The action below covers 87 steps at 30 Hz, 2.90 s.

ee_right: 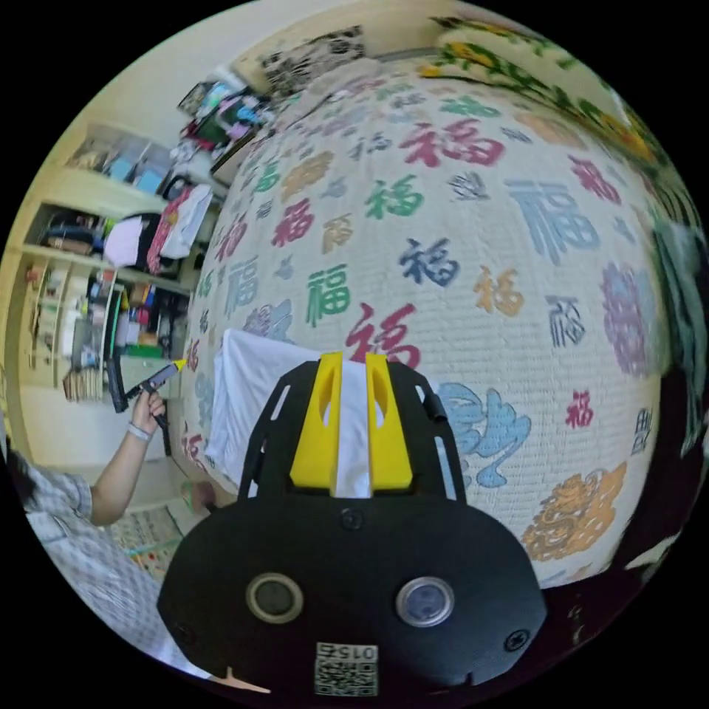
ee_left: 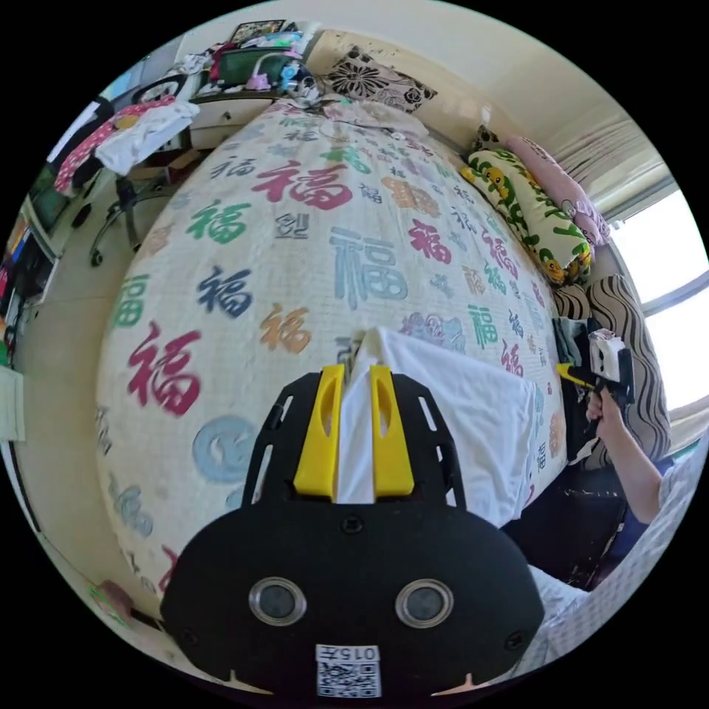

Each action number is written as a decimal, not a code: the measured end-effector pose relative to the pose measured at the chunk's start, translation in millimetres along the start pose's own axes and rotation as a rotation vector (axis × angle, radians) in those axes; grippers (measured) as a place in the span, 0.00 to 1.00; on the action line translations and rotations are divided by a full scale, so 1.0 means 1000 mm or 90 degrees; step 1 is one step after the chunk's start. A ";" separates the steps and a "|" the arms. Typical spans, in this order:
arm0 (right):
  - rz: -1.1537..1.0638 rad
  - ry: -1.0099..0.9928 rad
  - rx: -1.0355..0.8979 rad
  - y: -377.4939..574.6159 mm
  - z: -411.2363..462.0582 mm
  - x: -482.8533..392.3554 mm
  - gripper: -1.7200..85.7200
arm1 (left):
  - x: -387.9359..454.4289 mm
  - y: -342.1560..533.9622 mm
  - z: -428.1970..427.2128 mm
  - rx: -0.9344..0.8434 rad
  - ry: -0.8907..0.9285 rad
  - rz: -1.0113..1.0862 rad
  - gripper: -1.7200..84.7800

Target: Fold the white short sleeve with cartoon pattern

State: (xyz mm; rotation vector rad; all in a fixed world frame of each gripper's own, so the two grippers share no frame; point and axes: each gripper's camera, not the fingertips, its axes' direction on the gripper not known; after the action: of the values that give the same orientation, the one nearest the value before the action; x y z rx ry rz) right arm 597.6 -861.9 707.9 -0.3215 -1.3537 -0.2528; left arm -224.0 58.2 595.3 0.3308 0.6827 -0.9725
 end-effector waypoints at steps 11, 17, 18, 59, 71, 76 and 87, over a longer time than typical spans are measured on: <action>-0.408 0.005 -0.188 -0.067 0.177 -0.259 0.11 | -0.054 0.188 0.014 -0.140 0.010 -0.186 0.12; -0.490 0.089 -0.313 -0.074 0.270 -0.328 0.13 | -0.056 0.226 0.049 -0.125 -0.002 -0.238 0.10; -0.496 0.108 -0.328 -0.074 0.279 -0.331 0.13 | -0.056 0.232 0.054 -0.118 -0.019 -0.237 0.09; -0.190 -0.124 -0.166 -0.059 0.035 0.103 0.04 | 0.295 0.332 0.280 -0.269 0.249 0.274 0.08; -0.379 -0.016 -0.199 -0.076 -0.022 -0.012 0.11 | 0.182 0.247 0.235 -0.202 0.168 0.107 0.13; -0.436 -0.016 -0.291 -0.092 0.058 -0.077 0.13 | 0.094 0.239 0.268 -0.234 0.165 -0.083 0.13; -0.441 0.047 -0.441 -0.108 0.121 -0.095 0.02 | 0.072 0.222 0.309 -0.292 0.173 -0.073 0.02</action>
State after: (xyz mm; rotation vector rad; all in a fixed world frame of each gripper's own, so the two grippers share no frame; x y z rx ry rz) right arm 429.4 -918.1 645.1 -0.3977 -1.2306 -1.3130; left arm 108.5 -37.8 769.6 0.0162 1.1577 -0.8562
